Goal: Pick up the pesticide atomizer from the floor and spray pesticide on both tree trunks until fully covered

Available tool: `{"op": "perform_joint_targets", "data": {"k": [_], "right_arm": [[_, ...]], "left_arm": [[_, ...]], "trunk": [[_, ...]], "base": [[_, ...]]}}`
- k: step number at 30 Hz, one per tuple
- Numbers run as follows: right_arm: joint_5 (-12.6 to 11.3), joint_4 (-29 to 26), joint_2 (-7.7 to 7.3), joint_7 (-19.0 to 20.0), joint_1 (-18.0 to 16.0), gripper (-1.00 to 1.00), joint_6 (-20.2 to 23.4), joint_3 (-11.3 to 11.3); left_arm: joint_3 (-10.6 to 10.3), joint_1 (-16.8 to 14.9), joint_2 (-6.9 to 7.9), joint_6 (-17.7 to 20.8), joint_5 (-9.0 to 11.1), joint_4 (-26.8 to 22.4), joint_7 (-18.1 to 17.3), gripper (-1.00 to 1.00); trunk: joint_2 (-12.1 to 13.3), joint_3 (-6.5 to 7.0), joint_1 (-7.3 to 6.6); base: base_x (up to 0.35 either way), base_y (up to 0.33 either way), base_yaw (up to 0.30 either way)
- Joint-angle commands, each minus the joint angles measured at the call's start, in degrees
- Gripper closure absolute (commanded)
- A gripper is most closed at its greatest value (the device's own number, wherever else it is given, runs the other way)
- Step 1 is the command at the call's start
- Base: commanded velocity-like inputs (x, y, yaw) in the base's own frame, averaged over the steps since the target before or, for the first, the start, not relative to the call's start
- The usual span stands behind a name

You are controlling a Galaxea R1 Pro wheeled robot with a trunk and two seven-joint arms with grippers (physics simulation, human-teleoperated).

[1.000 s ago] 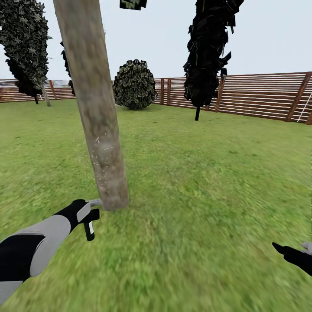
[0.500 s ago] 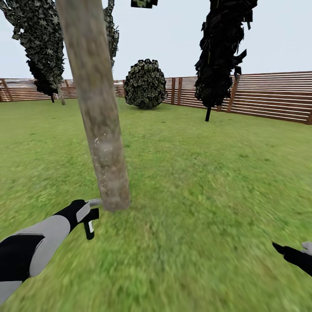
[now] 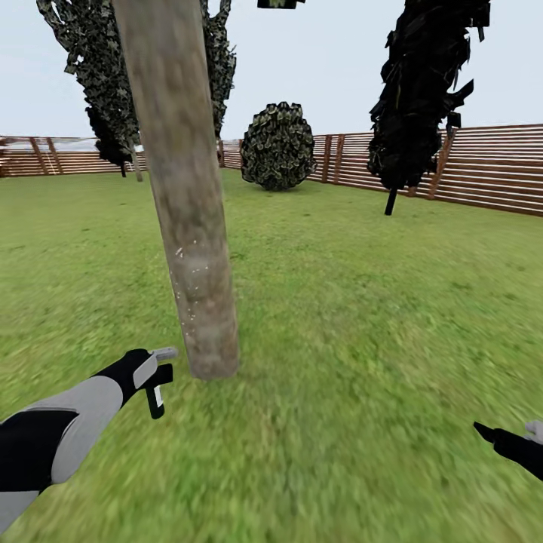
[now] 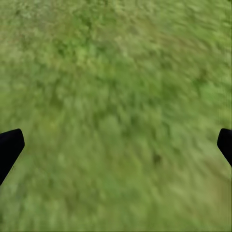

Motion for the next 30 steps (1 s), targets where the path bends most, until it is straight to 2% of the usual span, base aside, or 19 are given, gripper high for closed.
{"op": "perform_joint_targets", "data": {"k": [1, 8, 13, 16, 21, 30], "right_arm": [[0.01, 0.0, 0.0, 0.0, 0.0, -1.0, 0.0, 0.0], [-0.02, 0.0, 0.0, -0.01, 0.0, -1.0, 0.0, 0.0], [-0.03, -0.08, 0.0, 0.0, 0.0, -1.0, 0.0, 0.0], [-0.03, -0.04, 0.0, 0.0, 0.0, -1.0, 0.0, 0.0], [-0.04, -0.05, 0.0, 0.0, 0.0, -1.0, 0.0, 0.0], [-0.02, -0.05, 0.0, 0.0, 0.0, -1.0, 0.0, 0.0]], "left_arm": [[-0.02, 0.0, -0.02, 0.0, -0.02, -0.01, 0.0, 1.0], [-0.02, 0.01, -0.16, 0.0, -0.02, 0.01, 0.0, 1.0], [-0.02, 0.0, -0.19, 0.0, -0.02, -0.07, 0.0, 1.0], [-0.02, 0.01, -0.75, 0.0, -0.02, -0.08, 0.05, 1.0], [-0.02, -0.01, -1.6, 0.0, -0.02, -0.08, 0.06, 1.0], [-0.02, 0.0, -1.85, 0.0, -0.02, -0.08, 0.09, 1.0]], "trunk": [[0.0, 0.0, 0.0], [0.0, 0.0, 0.0], [0.0, 0.0, 0.0], [0.0, 0.0, 0.0], [0.0, 0.0, 0.0], [0.0, 0.0, 0.0]], "base": [[0.301, -0.144, 0.054], [0.15, -0.221, 0.012], [0.004, -0.038, 0.202], [0.0, -0.106, 0.169], [0.0, -0.262, 0.026], [0.0, -0.306, 0.068]]}}
